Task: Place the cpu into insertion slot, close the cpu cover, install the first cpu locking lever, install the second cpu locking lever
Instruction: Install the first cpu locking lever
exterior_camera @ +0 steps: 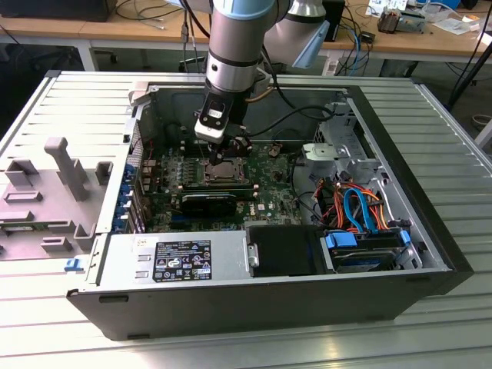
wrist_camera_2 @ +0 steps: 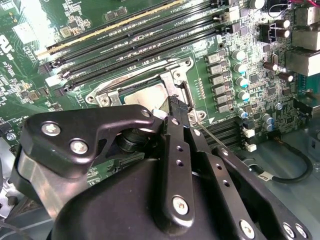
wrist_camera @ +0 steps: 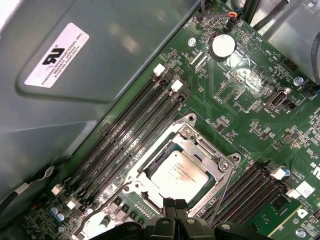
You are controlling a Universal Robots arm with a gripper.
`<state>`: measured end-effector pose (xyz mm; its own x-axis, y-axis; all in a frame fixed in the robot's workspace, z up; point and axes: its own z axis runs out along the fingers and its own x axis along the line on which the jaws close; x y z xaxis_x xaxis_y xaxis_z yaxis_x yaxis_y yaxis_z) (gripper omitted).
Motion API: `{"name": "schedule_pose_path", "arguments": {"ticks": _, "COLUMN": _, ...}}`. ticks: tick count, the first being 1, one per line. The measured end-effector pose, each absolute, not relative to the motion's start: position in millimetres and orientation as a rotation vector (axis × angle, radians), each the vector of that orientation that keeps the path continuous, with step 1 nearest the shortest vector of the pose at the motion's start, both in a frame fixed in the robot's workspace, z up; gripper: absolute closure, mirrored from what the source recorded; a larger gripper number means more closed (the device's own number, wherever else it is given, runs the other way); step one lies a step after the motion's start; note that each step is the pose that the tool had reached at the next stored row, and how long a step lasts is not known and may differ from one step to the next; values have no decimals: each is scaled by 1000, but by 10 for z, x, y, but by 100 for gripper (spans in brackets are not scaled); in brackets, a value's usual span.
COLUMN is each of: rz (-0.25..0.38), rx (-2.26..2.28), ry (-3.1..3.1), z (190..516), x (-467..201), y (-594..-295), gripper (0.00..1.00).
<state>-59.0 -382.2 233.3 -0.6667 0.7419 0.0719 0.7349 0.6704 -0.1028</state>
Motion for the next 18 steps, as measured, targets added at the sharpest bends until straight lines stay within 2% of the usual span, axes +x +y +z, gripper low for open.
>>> {"name": "schedule_pose_path", "arguments": {"ticks": 18, "rz": 101, "rx": -1190, "ry": -2790, "z": 2333, "x": -590, "y": -3822, "gripper": 89}}
